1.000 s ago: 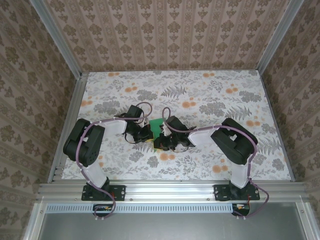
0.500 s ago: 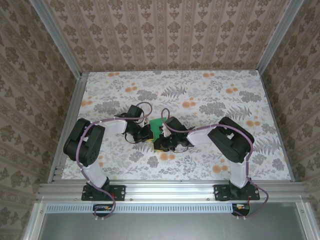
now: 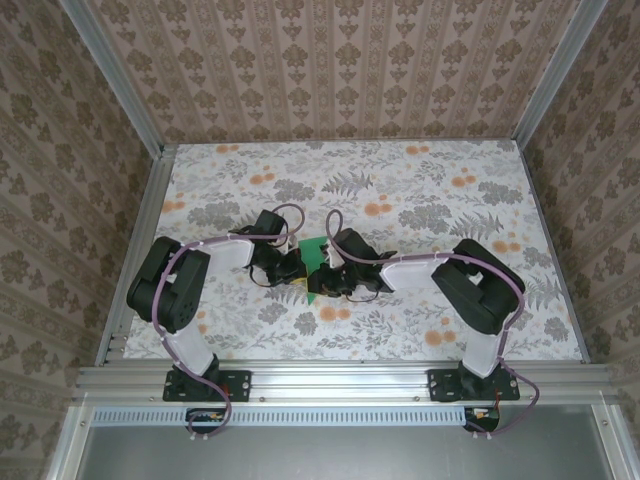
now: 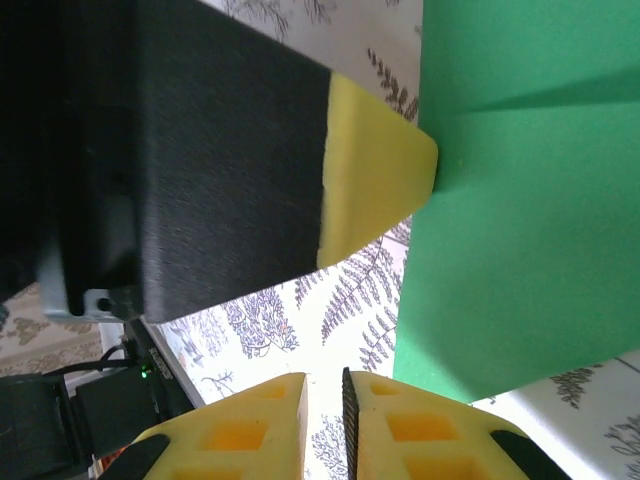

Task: Fold a paper plane with a square sheet of paper (pick it up from the middle)
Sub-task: Third fold the triangle at the center of the table.

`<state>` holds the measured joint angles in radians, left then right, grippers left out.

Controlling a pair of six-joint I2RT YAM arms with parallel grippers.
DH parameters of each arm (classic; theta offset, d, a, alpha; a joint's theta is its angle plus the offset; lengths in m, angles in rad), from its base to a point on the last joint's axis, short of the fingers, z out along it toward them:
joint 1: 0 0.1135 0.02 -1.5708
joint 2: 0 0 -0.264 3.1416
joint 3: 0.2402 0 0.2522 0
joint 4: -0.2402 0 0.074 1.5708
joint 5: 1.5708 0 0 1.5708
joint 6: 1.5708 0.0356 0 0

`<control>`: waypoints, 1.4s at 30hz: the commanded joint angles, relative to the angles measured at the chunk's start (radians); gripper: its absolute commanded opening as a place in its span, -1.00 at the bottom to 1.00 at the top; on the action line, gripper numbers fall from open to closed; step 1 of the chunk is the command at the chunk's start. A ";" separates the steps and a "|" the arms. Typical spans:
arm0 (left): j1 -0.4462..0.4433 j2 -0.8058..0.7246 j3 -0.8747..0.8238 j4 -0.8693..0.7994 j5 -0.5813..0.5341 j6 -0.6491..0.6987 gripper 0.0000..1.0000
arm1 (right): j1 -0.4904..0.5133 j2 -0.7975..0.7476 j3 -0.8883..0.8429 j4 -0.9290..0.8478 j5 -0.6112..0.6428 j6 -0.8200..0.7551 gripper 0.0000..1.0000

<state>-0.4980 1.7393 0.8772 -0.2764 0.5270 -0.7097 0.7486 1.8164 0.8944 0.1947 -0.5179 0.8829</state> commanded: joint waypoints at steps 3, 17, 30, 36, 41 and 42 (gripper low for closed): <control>-0.004 0.024 0.014 -0.025 -0.061 0.037 -0.99 | -0.033 -0.034 0.014 -0.100 0.133 -0.047 -0.60; -0.011 0.024 0.058 -0.036 -0.047 0.085 -0.97 | -0.074 0.063 0.162 -0.220 0.183 -0.104 -0.63; -0.014 0.011 0.060 -0.016 -0.031 0.084 -0.85 | -0.083 0.104 0.181 -0.280 0.251 -0.058 -0.66; -0.017 -0.058 0.014 0.016 -0.014 0.071 -0.44 | -0.083 0.110 0.172 -0.254 0.263 -0.003 -0.66; -0.032 -0.122 -0.054 0.052 0.010 0.053 -0.23 | -0.084 0.098 0.165 -0.233 0.266 0.023 -0.66; -0.038 -0.135 -0.066 0.059 0.013 0.050 -0.22 | -0.084 0.098 0.164 -0.233 0.267 0.025 -0.66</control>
<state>-0.5220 1.6524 0.8425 -0.2390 0.5091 -0.6540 0.6716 1.9053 1.0595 -0.0498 -0.2821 0.8742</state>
